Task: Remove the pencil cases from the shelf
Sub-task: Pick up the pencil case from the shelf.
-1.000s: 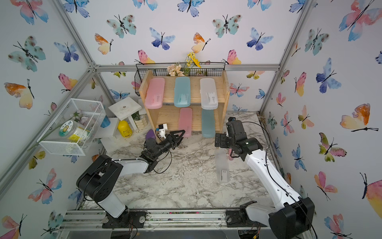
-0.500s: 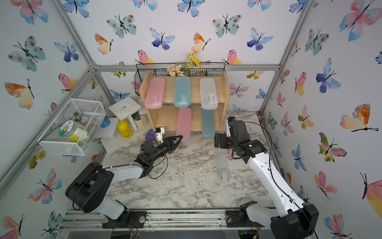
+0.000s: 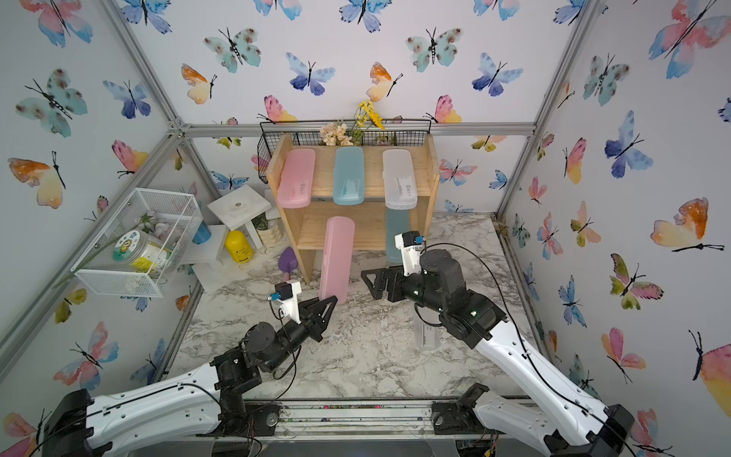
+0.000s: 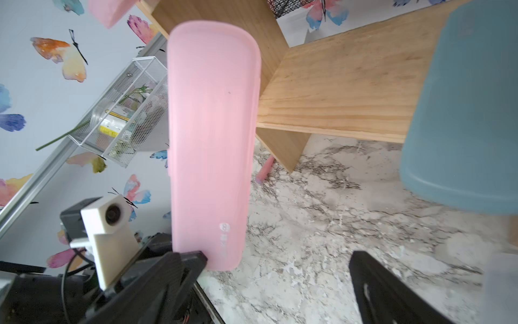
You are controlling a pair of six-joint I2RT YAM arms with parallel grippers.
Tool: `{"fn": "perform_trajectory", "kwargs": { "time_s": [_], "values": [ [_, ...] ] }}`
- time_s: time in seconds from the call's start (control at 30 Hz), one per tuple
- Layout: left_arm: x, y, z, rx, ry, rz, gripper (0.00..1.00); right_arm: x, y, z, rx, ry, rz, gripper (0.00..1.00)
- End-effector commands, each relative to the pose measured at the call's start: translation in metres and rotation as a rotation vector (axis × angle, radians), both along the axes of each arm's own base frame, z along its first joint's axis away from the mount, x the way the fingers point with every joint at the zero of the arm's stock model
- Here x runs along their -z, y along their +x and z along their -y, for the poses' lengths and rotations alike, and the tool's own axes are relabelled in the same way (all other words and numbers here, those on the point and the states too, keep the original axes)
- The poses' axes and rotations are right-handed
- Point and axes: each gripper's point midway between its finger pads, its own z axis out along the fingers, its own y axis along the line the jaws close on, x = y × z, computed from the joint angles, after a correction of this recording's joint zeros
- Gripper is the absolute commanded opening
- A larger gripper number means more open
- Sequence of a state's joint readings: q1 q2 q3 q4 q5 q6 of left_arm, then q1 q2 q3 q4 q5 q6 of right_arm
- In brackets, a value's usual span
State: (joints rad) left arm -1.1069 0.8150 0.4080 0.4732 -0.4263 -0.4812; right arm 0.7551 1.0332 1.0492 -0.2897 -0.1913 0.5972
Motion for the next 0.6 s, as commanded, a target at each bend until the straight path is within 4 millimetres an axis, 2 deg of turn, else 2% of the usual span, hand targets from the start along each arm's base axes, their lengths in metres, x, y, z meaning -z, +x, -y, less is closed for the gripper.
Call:
{"fn": "perform_trajectory", "kwargs": {
  "time_s": [0.0,0.07,0.17,0.27,0.57],
  "values": [
    [0.017,0.006,-0.027,-0.188,0.162,0.046,0.12,-0.018,-0.004,-0.036,-0.058,0.128,0.009,0.99],
    [0.018,0.001,-0.024,-0.195,0.185,0.053,0.11,-0.015,-0.006,-0.056,-0.079,0.128,0.004,0.99],
    [0.018,-0.002,-0.019,-0.193,0.204,0.058,0.11,0.002,-0.005,-0.082,-0.092,0.094,-0.030,0.99],
    [0.017,-0.004,-0.016,-0.184,0.190,0.055,0.11,0.013,0.000,-0.098,-0.084,0.072,-0.037,0.99],
    [0.017,-0.010,-0.025,-0.171,0.129,0.050,0.10,0.023,0.011,-0.107,-0.058,0.060,-0.024,0.99]
  ]
}}
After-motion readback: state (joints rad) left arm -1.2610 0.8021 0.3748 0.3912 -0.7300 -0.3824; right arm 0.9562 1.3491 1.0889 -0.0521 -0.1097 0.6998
